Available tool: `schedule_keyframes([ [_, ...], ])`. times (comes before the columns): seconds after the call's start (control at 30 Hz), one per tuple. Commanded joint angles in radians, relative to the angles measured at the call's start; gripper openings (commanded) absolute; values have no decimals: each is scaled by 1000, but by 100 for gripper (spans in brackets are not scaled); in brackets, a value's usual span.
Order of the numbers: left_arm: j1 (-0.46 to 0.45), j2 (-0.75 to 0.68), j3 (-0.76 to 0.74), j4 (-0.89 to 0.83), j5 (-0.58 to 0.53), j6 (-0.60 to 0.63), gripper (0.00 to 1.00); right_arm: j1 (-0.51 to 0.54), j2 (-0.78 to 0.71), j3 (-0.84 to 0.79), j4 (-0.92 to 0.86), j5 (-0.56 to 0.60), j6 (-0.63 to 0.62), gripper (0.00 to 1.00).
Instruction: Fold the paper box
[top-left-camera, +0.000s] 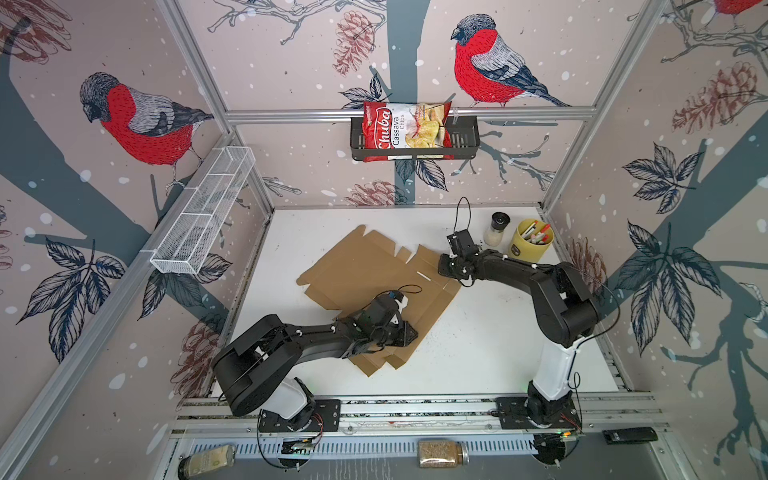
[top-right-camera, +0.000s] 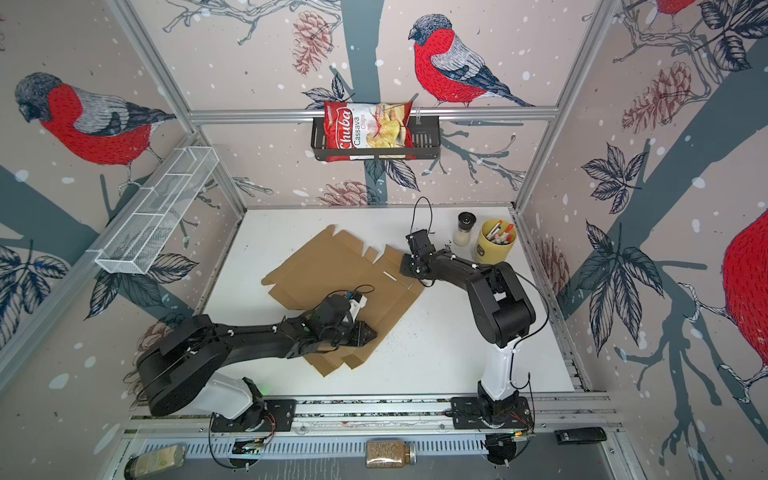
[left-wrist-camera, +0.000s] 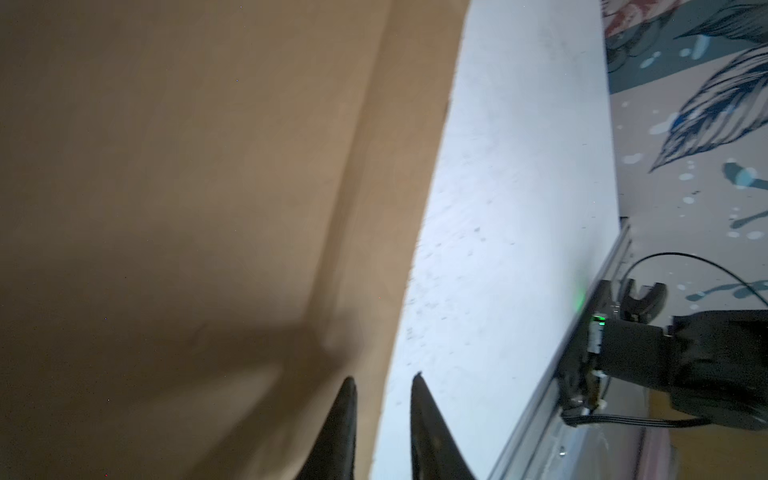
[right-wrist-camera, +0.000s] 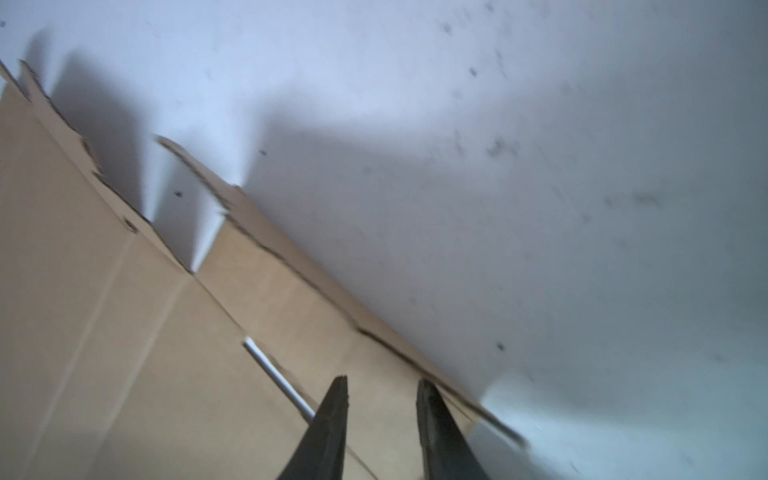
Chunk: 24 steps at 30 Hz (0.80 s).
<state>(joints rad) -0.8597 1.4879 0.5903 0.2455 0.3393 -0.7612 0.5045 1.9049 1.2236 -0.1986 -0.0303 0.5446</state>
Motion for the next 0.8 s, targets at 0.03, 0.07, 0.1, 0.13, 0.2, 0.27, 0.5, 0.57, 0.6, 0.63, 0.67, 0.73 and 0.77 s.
schedule_keyframes([
  [0.03, 6, -34, 90, -48, 1, 43, 32, 23, -35, 34, -63, 64, -29, 34],
  [0.07, 21, -51, 115, -88, -12, 66, 34, 31, -56, 27, -72, 72, -27, 35],
  [0.1, 46, -64, 137, -138, -31, 88, 35, 40, -82, 8, -77, 70, -21, 35],
  [0.13, 75, -74, 151, -165, -44, 109, 35, 49, -110, -18, -76, 61, -13, 36],
  [0.2, 155, -87, 158, -206, -68, 146, 35, 75, -178, -98, -66, 30, 22, 37],
  [0.27, 237, -92, 156, -225, -102, 167, 34, 103, -231, -173, -50, -24, 62, 37],
  [0.5, 458, -95, 101, -233, -246, 132, 32, 265, -255, -297, 15, -124, 177, 38],
  [0.57, 479, -92, 83, -243, -296, 120, 32, 269, -237, -322, 45, -142, 191, 38],
  [0.6, 486, -89, 64, -238, -304, 115, 32, 265, -227, -332, 56, -150, 193, 38],
  [0.63, 489, -85, 53, -237, -313, 109, 32, 260, -219, -336, 61, -154, 189, 38],
  [0.67, 490, -81, 38, -235, -318, 106, 32, 252, -214, -338, 66, -154, 181, 38],
  [0.73, 489, -76, 6, -220, -303, 99, 32, 232, -203, -336, 64, -148, 159, 38],
  [0.77, 490, -75, -12, -206, -284, 92, 32, 216, -200, -335, 65, -145, 147, 38],
])
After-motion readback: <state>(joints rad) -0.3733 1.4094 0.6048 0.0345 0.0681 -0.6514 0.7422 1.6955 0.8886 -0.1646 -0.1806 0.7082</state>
